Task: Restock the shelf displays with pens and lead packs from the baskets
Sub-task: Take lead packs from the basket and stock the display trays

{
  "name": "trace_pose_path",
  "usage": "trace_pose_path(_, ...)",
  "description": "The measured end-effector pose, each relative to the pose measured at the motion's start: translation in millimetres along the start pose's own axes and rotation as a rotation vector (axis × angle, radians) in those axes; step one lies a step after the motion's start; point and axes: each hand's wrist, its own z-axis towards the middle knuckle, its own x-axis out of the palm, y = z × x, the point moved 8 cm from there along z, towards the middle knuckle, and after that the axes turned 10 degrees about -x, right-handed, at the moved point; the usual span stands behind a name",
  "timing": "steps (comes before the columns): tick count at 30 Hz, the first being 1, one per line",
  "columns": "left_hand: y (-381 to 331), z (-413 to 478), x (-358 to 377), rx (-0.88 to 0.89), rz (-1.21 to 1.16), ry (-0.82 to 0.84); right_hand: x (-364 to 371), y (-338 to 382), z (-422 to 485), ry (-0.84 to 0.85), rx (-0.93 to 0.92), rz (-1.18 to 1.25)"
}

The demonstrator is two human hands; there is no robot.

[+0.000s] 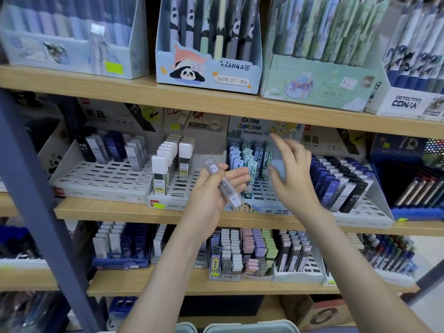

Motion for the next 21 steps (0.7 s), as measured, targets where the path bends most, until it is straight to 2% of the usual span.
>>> trace_pose_path(4, 0, -8, 12, -0.030, -0.153, 0.068, -9, 58, -21, 0.050, -0.272, 0.098)
trace_pose_path(6, 11, -16, 25, -0.088, -0.156, 0.088, -13, 70, -31, 0.074, -0.301, 0.186)
trace_pose_path(9, 33, -27, 51, -0.150, -0.139, 0.123, -38, 62, -38, -0.008, -0.164, 0.370)
trace_pose_path(13, 52, -28, 83, -0.144, -0.029, 0.114, -76, 45, -52, -0.114, 0.006, 0.466)
trace_pose_path(18, 82, -24, 138, -0.285, 0.056, 0.202, -113, 29, -72, -0.276, 0.078, 0.345)
trace_pose_path(20, 94, -24, 160, -0.319, 0.175, 0.244, -132, 11, -81, -0.381, 0.140, 0.319)
trace_pose_path(21, 99, -23, 165, -0.306, 0.267, 0.211, -142, -1, -86, -0.436, 0.192, 0.324)
